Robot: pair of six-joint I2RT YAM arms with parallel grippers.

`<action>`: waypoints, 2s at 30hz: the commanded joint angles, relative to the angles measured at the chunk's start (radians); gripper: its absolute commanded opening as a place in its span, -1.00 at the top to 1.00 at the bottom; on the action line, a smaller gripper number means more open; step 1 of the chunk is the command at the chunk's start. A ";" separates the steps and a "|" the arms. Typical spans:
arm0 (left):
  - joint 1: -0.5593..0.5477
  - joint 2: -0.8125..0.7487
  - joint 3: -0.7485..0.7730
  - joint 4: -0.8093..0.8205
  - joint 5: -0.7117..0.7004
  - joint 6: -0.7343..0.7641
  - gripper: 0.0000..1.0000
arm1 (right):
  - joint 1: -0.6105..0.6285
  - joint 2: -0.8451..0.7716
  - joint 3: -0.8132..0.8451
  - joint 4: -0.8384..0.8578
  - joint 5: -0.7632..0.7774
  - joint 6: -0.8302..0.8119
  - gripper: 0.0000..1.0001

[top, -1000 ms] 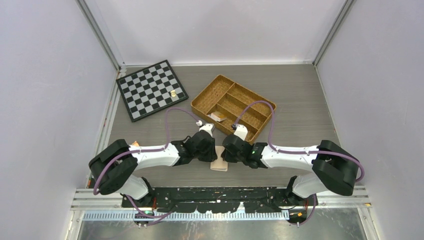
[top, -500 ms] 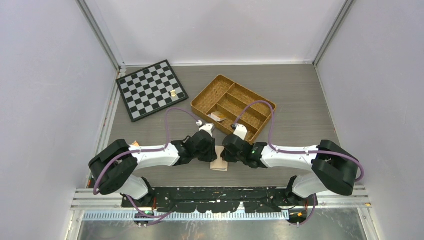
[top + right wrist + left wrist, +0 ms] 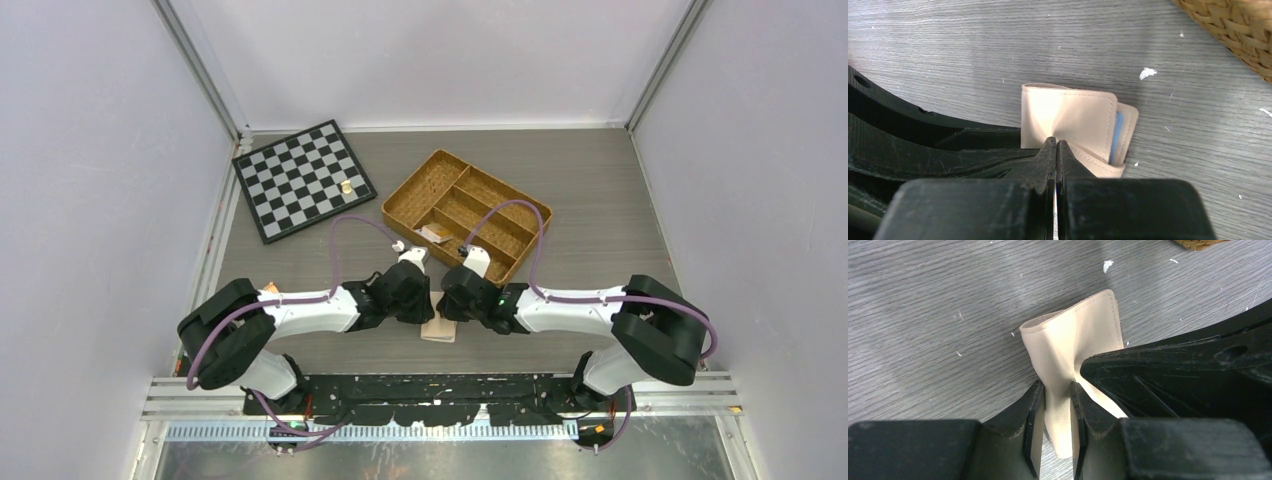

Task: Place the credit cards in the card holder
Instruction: Close the card holder at the center of the board.

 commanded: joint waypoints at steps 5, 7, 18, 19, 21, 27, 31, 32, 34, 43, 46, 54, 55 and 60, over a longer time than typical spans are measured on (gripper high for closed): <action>-0.016 0.033 -0.041 -0.034 0.006 -0.002 0.61 | 0.028 -0.056 -0.064 -0.059 0.001 0.084 0.99; -0.016 0.033 -0.041 -0.034 0.003 -0.003 0.62 | 0.041 -0.069 -0.084 -0.058 0.023 0.107 0.99; -0.016 0.039 -0.044 -0.036 -0.004 -0.019 0.63 | 0.097 -0.099 -0.189 -0.045 0.166 0.247 0.99; -0.016 0.039 -0.043 -0.035 -0.005 -0.020 0.64 | 0.099 -0.101 -0.206 -0.035 0.172 0.267 0.99; -0.016 0.041 -0.045 -0.035 -0.004 -0.023 0.64 | 0.101 -0.106 -0.243 -0.014 0.181 0.299 0.99; -0.016 0.042 -0.047 -0.031 -0.001 -0.024 0.65 | 0.099 -0.124 -0.258 -0.016 0.198 0.314 0.99; -0.016 0.041 -0.046 -0.030 0.003 -0.023 0.66 | 0.063 -0.129 -0.244 -0.048 0.164 0.311 0.99; -0.016 0.042 -0.046 -0.029 0.004 -0.021 0.66 | 0.046 -0.132 -0.240 -0.041 0.139 0.293 0.99; -0.016 0.041 -0.047 -0.029 0.005 -0.021 0.66 | 0.019 -0.136 -0.202 -0.036 0.073 0.224 0.99; -0.016 0.053 -0.038 -0.022 0.014 -0.018 0.66 | 0.008 -0.108 0.122 -0.298 -0.031 -0.009 0.94; -0.016 0.054 -0.041 -0.022 0.015 -0.016 0.66 | 0.004 -0.089 0.175 -0.370 -0.012 -0.024 0.90; -0.016 0.054 -0.041 -0.020 0.013 -0.015 0.66 | 0.000 -0.037 0.238 -0.567 0.096 -0.010 0.50; -0.015 0.053 -0.041 -0.017 0.013 -0.015 0.66 | -0.001 -0.035 0.237 -0.567 0.090 -0.006 0.40; -0.016 0.062 -0.038 -0.007 0.023 -0.018 0.66 | 0.000 0.005 0.253 -0.550 0.065 -0.006 0.16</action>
